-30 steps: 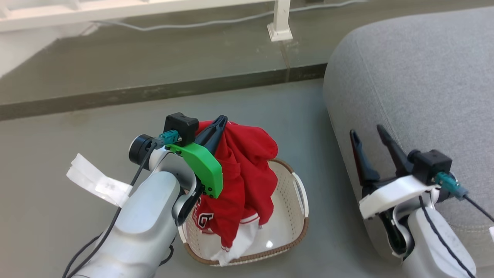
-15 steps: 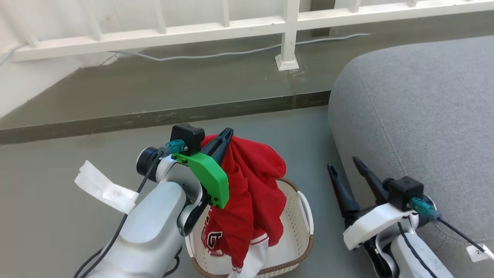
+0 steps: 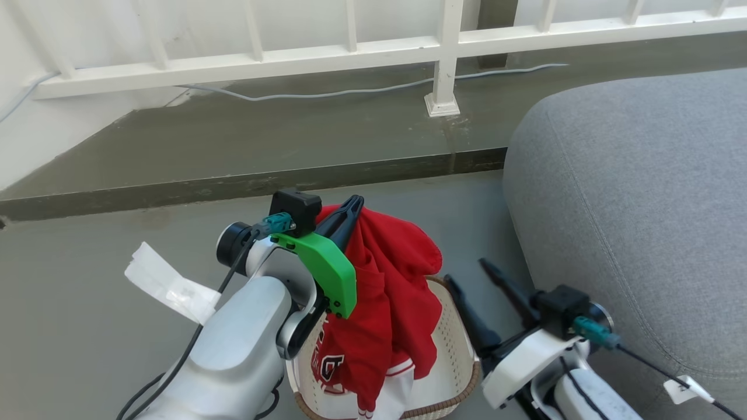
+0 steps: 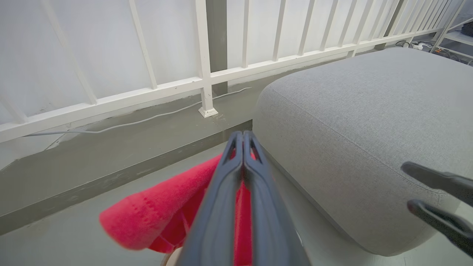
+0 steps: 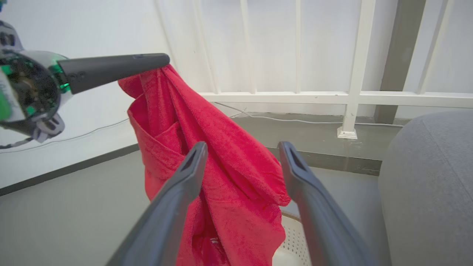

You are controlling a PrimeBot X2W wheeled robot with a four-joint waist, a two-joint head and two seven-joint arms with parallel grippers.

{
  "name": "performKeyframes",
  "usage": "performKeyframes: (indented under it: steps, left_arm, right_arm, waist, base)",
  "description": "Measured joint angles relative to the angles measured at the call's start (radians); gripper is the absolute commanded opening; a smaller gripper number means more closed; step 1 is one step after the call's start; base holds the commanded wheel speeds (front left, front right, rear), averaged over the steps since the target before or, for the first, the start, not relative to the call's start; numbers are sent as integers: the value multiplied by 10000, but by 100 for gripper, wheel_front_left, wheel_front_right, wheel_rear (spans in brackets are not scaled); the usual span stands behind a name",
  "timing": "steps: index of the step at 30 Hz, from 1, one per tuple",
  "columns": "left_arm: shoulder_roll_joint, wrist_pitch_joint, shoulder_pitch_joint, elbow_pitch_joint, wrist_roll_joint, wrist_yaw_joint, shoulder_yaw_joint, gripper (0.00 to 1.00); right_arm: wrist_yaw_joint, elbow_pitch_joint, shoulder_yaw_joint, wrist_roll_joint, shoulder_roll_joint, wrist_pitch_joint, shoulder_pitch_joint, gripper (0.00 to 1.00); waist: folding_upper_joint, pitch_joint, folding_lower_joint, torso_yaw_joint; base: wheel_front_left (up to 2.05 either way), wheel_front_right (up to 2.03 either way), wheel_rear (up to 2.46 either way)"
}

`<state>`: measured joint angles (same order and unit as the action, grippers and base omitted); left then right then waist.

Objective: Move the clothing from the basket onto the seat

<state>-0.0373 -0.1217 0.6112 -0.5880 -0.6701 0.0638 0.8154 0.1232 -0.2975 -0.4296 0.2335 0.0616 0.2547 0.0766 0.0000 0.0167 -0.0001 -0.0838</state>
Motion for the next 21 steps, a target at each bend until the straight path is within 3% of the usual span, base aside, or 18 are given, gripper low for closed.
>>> performKeyframes:
  steps: [9, 21]
  left_arm:
    - [-4, 82, 0, 305, -150, -146, 290, 0]
    - [-8, 169, 21, 867, -571, -217, 786, 0]
  right_arm:
    - [2, -186, -1388, 334, -29, -8, 269, 100]
    - [2, -947, -2096, 1383, -8, -59, 1265, 100]
  waist:
    - [0, 112, 0, 237]
    - [0, 187, 0, 621]
  base:
    - [0, 0, 0]
    - [0, 0, 0]
